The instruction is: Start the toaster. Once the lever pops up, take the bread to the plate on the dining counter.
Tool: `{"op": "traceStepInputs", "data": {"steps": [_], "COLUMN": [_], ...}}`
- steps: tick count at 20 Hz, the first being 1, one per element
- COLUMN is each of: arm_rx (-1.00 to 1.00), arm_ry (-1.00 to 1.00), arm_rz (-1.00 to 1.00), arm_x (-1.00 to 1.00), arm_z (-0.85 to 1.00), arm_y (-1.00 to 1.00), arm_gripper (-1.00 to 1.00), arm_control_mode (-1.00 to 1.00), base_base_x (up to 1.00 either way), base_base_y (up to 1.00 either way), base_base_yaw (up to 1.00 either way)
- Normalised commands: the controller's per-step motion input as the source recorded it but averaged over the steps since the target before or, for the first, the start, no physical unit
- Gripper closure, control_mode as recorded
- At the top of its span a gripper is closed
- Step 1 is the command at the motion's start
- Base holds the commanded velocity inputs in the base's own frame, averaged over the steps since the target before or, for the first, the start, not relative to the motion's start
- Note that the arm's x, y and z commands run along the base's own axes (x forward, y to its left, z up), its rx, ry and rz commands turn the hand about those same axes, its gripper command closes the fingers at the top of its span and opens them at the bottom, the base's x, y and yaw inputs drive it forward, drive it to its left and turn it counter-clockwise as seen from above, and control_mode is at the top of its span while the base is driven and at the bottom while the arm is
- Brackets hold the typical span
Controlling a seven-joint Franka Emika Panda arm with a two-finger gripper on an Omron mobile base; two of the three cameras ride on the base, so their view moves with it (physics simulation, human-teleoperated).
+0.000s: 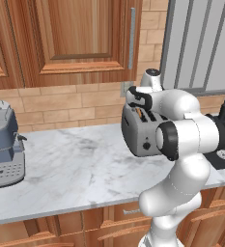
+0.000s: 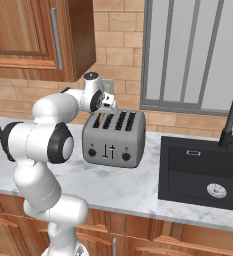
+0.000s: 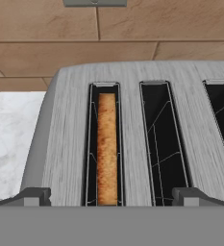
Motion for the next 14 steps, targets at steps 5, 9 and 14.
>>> {"op": "traceStepInputs", "data": {"steps": [5, 9, 14], "arm_rx": [0.0, 0.0, 0.0], "arm_ry": [0.0, 0.0, 0.0], "arm_rz": [0.0, 0.0, 0.0], "arm_x": [0.0, 0.0, 0.0], "arm_z": [0.0, 0.0, 0.0], "arm_y": [0.0, 0.0, 0.0], "arm_gripper": [-1.0, -1.0, -1.0], "arm_control_mode": [-1.0, -1.0, -1.0], "base_base_x": [0.0, 0.0, 0.0], "base_base_y": [0.0, 0.0, 0.0], "base_base_yaw": [0.0, 0.0, 0.0]}}
